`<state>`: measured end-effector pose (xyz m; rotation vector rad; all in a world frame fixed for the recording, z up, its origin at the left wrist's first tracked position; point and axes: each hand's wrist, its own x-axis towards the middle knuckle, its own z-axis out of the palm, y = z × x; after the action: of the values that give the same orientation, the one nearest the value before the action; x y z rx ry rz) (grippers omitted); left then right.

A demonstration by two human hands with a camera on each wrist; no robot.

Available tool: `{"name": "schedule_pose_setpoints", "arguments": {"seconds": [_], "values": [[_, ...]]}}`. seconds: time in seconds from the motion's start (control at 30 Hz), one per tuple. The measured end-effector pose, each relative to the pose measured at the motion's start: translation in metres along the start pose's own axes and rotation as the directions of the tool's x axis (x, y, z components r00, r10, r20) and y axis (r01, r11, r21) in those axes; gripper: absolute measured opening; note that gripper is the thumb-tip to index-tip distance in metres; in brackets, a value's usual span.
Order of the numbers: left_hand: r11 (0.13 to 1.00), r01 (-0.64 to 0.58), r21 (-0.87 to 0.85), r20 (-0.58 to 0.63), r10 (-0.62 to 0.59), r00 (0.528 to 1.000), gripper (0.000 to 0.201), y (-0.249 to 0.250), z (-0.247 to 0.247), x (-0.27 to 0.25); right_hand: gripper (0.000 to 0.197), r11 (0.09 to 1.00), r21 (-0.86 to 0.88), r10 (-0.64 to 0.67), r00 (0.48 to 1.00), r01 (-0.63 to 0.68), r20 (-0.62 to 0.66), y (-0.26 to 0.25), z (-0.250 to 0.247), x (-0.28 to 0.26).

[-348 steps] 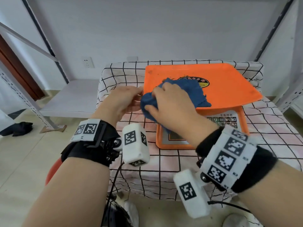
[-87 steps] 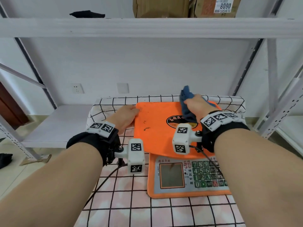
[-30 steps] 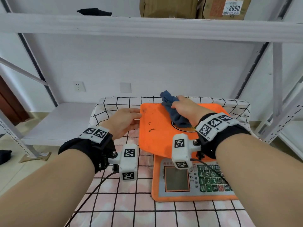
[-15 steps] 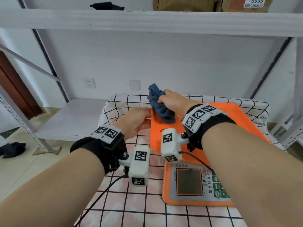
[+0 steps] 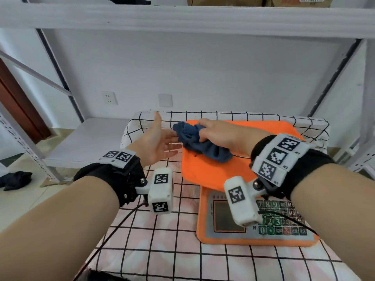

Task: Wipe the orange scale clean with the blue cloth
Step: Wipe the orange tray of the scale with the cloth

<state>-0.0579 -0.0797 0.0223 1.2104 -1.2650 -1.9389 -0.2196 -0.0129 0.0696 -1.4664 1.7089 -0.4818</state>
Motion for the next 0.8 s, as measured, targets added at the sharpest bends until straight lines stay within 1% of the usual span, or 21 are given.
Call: {"name": "schedule_pose_setpoints", "arguments": {"seconds": [0.07,0.13,0.23,0.33,0.4,0.47,0.6,0.7,0.8], "values": [[0.998,0.009,0.055,-0.027,-0.008,1.000,0.097,0.003,-0.003,0.000,0.027,0.996,-0.085,-0.026,1.000,0.026,-0.001,0.001,0.000,-0.003],[0.996,0.015,0.090,-0.033,-0.012,0.999,0.096,0.005,-0.003,-0.002,0.023,0.983,-0.181,-0.046,0.999,0.044,-0.006,-0.004,0.000,0.000],[0.992,0.011,0.127,-0.019,-0.009,1.000,0.093,0.004,-0.003,-0.004,0.016,0.948,-0.317,-0.045,0.998,0.031,-0.037,-0.016,0.000,0.010],[0.994,0.010,0.113,-0.010,-0.009,1.000,0.091,0.002,-0.004,-0.006,0.017,0.951,-0.309,-0.004,0.998,-0.016,-0.063,-0.023,-0.002,0.017],[0.996,0.004,0.091,-0.017,-0.003,1.000,0.091,0.000,-0.004,-0.007,0.017,0.954,-0.299,-0.009,0.998,-0.012,-0.067,-0.024,-0.002,0.016],[0.997,-0.003,0.080,-0.025,0.005,1.000,0.090,0.000,-0.002,-0.006,0.016,0.966,-0.257,-0.015,0.999,0.005,-0.038,-0.020,-0.002,0.009],[0.998,-0.005,0.061,-0.039,0.007,0.999,0.092,-0.001,0.000,-0.006,0.024,0.980,-0.196,-0.020,0.999,0.028,0.042,-0.008,0.001,-0.013],[0.996,-0.007,0.090,-0.063,0.013,0.998,0.091,0.000,0.003,-0.009,0.028,0.975,-0.216,-0.038,0.995,0.057,0.089,0.002,0.005,-0.027],[0.994,-0.024,0.106,-0.079,0.032,0.996,0.087,0.001,0.006,-0.011,0.026,0.964,-0.258,-0.038,0.994,0.064,0.103,0.004,0.006,-0.031]]}}
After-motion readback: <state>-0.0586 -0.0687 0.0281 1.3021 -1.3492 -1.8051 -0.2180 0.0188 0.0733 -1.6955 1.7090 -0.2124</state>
